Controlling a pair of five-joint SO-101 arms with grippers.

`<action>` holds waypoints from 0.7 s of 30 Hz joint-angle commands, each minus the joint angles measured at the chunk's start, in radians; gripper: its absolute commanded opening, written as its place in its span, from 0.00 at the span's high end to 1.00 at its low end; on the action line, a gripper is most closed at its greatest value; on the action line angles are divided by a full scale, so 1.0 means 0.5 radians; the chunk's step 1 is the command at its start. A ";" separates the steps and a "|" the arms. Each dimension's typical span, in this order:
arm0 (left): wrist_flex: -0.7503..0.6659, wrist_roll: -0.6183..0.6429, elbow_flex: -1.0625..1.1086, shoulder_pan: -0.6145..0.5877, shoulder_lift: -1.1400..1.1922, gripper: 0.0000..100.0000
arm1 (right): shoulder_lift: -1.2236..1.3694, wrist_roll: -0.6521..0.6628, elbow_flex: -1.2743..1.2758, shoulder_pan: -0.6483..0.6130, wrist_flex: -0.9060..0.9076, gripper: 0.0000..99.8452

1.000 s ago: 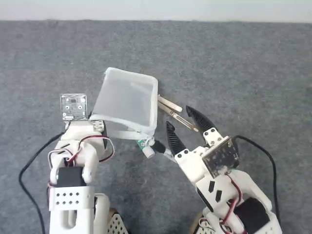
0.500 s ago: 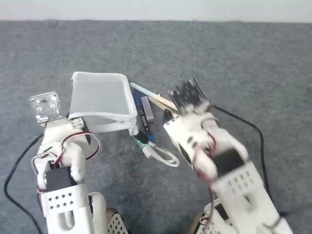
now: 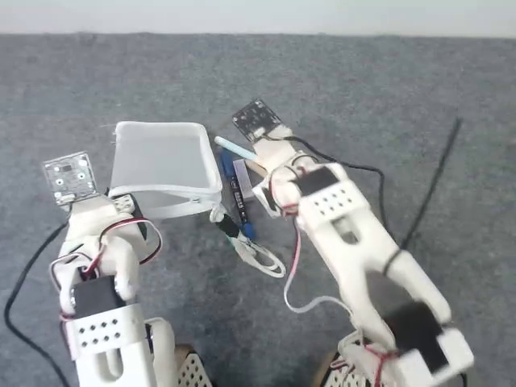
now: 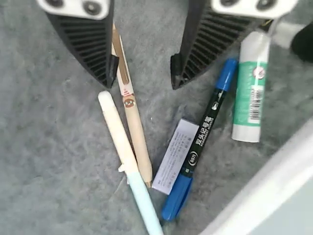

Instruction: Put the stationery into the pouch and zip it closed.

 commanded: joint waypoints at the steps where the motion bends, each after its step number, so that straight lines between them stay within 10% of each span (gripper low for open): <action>1: 0.015 0.037 -0.127 -0.015 -0.046 0.99 | 0.201 0.095 -0.267 0.020 0.005 0.84; 21: 0.015 0.037 -0.121 -0.015 -0.046 0.99 | 1.220 0.098 -1.344 0.057 0.474 0.89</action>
